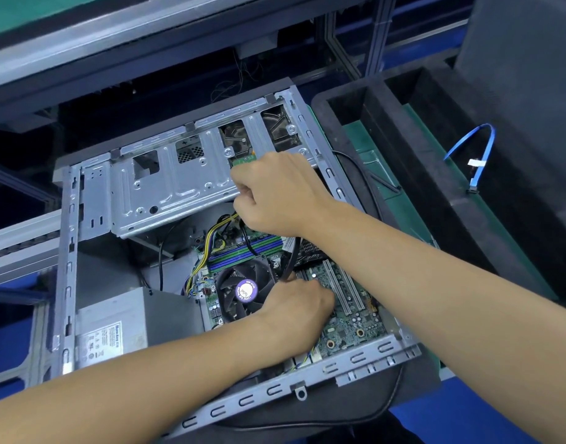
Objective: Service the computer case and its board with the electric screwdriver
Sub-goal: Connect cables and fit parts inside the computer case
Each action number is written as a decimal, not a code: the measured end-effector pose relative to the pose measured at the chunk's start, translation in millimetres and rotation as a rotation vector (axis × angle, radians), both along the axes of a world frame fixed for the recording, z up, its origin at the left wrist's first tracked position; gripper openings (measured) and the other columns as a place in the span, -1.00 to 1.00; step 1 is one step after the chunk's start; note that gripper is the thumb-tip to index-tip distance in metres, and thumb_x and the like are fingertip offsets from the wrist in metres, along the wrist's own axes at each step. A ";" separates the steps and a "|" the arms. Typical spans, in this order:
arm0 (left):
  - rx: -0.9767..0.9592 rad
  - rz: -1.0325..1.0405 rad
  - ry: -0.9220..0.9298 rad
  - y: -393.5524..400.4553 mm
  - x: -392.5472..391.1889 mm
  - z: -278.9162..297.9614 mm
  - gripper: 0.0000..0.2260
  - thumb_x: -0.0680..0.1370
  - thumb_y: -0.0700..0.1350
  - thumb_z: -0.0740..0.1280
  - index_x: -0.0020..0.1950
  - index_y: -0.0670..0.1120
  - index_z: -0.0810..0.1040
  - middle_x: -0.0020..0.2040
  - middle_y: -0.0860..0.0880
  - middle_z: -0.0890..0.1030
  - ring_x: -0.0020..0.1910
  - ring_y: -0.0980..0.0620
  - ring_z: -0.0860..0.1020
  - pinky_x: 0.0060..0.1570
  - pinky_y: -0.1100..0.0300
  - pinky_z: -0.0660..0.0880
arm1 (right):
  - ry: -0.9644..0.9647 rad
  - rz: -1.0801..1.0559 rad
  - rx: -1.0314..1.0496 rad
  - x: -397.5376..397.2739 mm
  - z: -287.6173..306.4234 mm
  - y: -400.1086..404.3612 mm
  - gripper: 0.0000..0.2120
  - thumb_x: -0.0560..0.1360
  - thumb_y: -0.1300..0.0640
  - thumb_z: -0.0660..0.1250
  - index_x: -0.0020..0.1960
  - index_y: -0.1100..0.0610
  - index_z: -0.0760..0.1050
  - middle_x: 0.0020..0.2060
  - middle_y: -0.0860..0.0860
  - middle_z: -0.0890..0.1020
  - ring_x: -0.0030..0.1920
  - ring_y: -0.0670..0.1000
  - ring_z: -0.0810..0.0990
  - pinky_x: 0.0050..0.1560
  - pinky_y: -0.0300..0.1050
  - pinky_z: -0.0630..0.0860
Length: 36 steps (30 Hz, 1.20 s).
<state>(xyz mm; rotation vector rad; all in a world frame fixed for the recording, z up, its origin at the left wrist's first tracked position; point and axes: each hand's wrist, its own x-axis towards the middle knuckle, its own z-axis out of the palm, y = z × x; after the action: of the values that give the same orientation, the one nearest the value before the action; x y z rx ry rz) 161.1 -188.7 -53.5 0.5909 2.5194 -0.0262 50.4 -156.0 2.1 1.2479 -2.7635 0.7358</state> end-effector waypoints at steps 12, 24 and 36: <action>0.040 -0.062 -0.032 -5.7 -1.6 2.4 -0.73 0.39 -0.41 0.22 -0.26 -0.09 0.20 -0.21 -0.19 0.48 -0.12 -0.25 0.57 0.00 -0.12 0.53 | -0.013 0.012 -0.008 -0.5 -0.6 0.4 -0.91 0.42 0.17 0.25 -0.25 0.17 0.42 -0.50 -0.02 0.31 -0.40 0.11 0.34 -0.39 -0.15 0.20; 0.073 -0.055 -0.096 -6.6 -8.7 10.5 -0.68 0.28 -0.45 0.26 -0.42 -0.12 0.18 -0.41 -0.06 0.25 -0.49 0.04 0.19 -0.54 0.20 0.27 | -0.008 0.016 -0.005 -1.6 -3.1 0.1 -0.91 0.41 0.18 0.24 -0.26 0.15 0.40 -0.49 -0.02 0.32 -0.40 0.10 0.34 -0.39 -0.16 0.19; 0.058 -0.088 -0.165 -10.4 -8.0 15.8 -0.91 0.40 -0.38 0.31 -0.19 -0.24 0.44 -0.37 -0.04 0.26 -0.31 -0.08 0.36 -0.54 0.20 0.21 | 0.021 0.019 -0.077 1.1 -6.1 -0.2 -0.86 0.33 0.13 0.11 -0.33 0.17 0.35 -0.51 0.05 0.36 -0.46 0.09 0.23 -0.39 -0.13 0.17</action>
<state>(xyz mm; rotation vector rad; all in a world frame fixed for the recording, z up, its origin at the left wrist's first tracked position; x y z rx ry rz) 153.0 -199.2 -37.7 0.6974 2.3402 0.0617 51.5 -156.1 -4.0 1.2621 -2.6834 0.8169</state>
